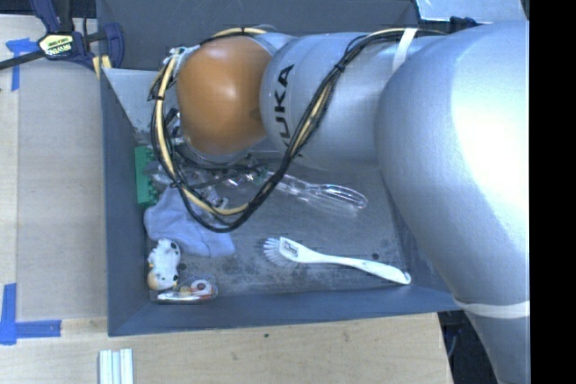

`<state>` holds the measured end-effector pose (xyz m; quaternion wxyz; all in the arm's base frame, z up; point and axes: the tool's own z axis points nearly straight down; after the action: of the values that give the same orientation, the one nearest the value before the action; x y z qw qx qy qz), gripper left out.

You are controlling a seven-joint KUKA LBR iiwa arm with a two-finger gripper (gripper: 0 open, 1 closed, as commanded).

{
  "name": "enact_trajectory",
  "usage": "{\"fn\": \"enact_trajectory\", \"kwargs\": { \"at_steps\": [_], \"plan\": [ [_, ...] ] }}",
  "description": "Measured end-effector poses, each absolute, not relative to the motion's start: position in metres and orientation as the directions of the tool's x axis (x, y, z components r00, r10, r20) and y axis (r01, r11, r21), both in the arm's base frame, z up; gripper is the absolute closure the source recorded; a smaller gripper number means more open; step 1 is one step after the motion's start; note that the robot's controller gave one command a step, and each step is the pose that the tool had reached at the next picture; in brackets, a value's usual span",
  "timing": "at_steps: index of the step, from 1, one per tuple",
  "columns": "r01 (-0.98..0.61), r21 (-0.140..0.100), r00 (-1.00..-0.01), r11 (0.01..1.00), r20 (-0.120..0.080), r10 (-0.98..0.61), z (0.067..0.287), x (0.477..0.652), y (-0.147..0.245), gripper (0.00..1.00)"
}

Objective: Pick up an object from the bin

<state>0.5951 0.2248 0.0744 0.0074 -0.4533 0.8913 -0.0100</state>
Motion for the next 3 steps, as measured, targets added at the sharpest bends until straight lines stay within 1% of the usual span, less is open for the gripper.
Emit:
{"fn": "enact_trajectory", "kwargs": {
  "at_steps": [1, 2, 3],
  "plan": [
    [-0.506, 0.002, -0.863, 0.863, -0.006, -0.506, 0.0788, 0.5769, 0.2047, 1.00],
    [-0.505, 0.002, -0.863, 0.863, -0.006, -0.505, 0.0788, 0.5769, 0.2047, 1.00],
    [-0.505, 0.002, -0.863, 0.863, -0.007, -0.505, 0.0844, 0.5767, 0.2047, 1.00]
  ]
}}
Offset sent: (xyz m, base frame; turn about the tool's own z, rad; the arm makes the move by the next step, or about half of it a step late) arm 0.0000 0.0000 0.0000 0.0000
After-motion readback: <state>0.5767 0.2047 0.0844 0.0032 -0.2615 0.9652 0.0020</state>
